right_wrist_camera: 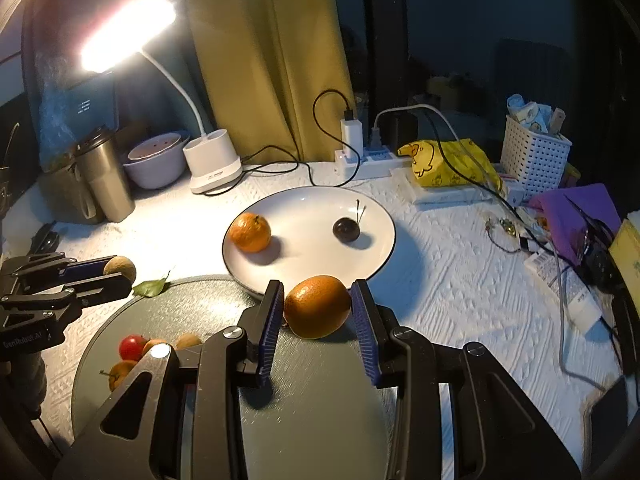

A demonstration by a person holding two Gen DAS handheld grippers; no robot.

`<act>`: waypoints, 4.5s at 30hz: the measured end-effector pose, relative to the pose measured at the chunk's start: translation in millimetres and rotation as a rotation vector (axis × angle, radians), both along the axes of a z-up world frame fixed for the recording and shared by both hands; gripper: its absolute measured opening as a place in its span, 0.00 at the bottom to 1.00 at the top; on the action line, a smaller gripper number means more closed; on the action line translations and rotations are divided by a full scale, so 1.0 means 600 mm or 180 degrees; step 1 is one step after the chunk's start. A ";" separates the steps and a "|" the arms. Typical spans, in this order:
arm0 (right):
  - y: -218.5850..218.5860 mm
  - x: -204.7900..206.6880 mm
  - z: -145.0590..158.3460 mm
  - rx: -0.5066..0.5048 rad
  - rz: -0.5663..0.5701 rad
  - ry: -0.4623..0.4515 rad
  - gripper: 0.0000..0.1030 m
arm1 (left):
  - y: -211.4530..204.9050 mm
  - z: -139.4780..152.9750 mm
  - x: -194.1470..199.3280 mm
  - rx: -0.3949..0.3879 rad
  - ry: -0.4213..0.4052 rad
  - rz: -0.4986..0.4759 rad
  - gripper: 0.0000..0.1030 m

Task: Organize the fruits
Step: 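Carry the yellow fruit with the left tool while the right tool carries the orange to the bowl, then open the left tool in the bowl while the right tool releases the orange beside it, then move both tools back from the bowl to the fruit board, then lower the left tool toward a large mandarin while the right tool approaches a dark cherry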

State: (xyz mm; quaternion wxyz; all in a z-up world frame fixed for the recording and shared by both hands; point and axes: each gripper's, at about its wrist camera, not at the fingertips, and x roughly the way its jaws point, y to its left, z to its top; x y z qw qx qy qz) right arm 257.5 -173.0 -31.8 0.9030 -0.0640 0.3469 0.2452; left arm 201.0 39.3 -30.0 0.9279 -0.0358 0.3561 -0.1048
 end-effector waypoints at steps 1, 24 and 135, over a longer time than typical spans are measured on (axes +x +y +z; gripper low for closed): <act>0.000 0.005 0.000 0.0000 -0.0002 -0.0003 0.36 | -0.001 0.001 0.005 0.0002 -0.0004 -0.0006 0.26; 0.049 0.127 -0.014 -0.0013 0.0113 -0.0082 0.36 | 0.007 -0.008 0.171 -0.0099 -0.0062 -0.0121 0.26; -0.003 -0.098 -0.043 -0.0028 0.0039 0.0077 0.36 | -0.022 -0.066 -0.096 0.0077 0.0074 0.0290 0.47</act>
